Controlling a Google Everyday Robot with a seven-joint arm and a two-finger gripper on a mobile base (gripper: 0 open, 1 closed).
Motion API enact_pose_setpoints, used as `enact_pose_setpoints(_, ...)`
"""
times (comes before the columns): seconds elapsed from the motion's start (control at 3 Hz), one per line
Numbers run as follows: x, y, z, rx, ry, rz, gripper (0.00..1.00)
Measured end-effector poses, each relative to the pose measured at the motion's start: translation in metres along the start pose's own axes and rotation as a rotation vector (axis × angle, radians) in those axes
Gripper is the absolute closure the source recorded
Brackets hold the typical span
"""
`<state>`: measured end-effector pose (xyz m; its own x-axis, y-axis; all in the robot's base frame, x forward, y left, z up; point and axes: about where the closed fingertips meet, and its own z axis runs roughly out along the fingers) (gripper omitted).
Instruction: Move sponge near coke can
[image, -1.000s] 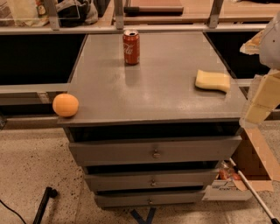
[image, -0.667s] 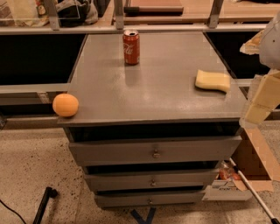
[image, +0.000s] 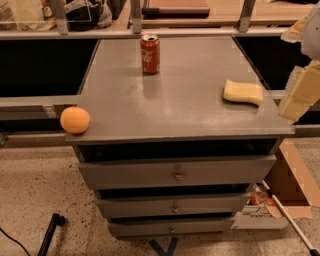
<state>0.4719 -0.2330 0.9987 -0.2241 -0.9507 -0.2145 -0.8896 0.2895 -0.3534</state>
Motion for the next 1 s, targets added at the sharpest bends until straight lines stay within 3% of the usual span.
enact_pose_setpoints(0.67, 0.020, -0.069, 0.042, 0.047, 0.096, -0.042, 0.00)
enact_pose_setpoints(1.0, 0.037, -0.094, 0.080, 0.027, 0.109, -0.033, 0.00)
